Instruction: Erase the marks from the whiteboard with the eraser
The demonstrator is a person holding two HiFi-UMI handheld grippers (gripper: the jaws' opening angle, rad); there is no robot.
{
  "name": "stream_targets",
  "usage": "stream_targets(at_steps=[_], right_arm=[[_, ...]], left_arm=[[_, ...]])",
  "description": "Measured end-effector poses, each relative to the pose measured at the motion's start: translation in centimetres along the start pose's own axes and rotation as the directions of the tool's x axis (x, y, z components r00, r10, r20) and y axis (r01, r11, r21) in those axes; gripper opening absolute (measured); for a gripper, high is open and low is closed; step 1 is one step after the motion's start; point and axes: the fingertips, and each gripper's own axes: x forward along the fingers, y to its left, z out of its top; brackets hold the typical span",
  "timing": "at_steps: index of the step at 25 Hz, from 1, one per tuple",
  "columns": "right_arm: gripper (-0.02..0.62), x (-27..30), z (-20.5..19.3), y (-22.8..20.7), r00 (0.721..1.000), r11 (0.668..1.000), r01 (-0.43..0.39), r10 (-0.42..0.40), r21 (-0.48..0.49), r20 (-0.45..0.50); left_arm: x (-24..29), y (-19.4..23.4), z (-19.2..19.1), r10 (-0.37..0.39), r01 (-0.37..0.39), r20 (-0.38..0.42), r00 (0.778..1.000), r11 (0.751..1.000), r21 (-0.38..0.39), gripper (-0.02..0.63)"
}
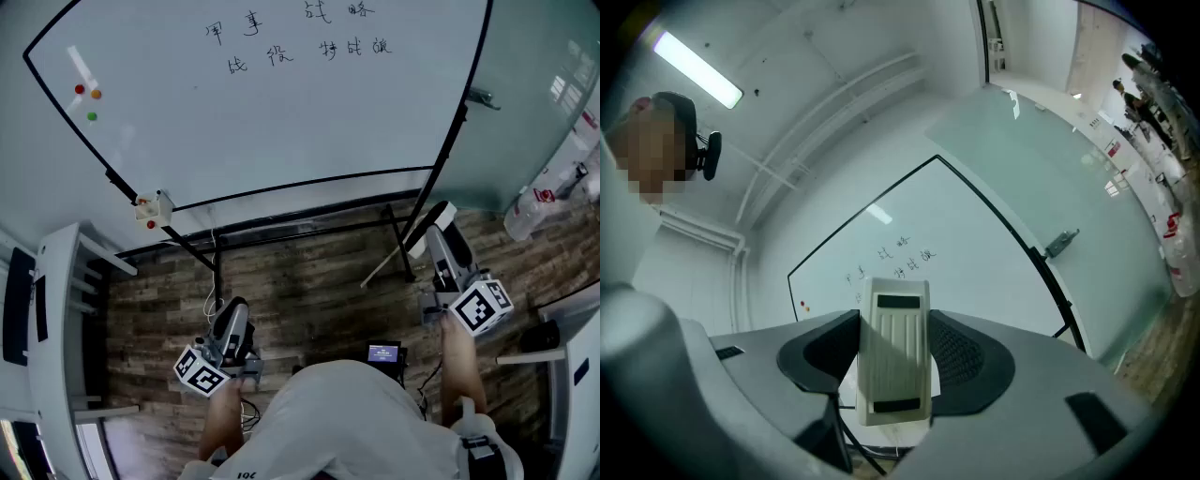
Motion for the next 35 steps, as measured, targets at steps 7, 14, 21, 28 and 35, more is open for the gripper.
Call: stream_targets(at_steps=[7,14,21,28,35], right_arm=[[0.253,0.5,-0.5,0.5,1.000,1.000,0.009,-0.009,-0.007,-0.010],[0.253,1.9,-1.0,2.2,0.999,0.999,0.037,-0.037,-0.019,0.003],[0.253,3.9,-1.4,4.9,0.997,1.000,0.020,-0.020,-0.006,0.078],[0.252,6.5,-1.6,6.8,0.996,0.973,0.081,-0.071,-0.217,0.053],[0.252,10.6,0.6,4.0,0.991,0.962,0.126,-0.110,-0.240,0.081]], left_arm=[[-0.3,0.9,0.1,0.003,-0.003,-0.015,1.000,1.000,-0.008,0.060],[-1.3,2.3,1.5,0.014,-0.014,-0.036,0.999,1.000,0.021,0.060],[-2.4,4.6,4.3,0.020,-0.013,-0.061,0.998,0.994,0.107,0.050],[-0.5,5.6,5.4,-0.077,0.095,-0.123,0.989,0.985,0.143,0.006],[4.0,7.0,4.9,-0.059,0.093,-0.146,0.987,0.966,0.240,0.006]])
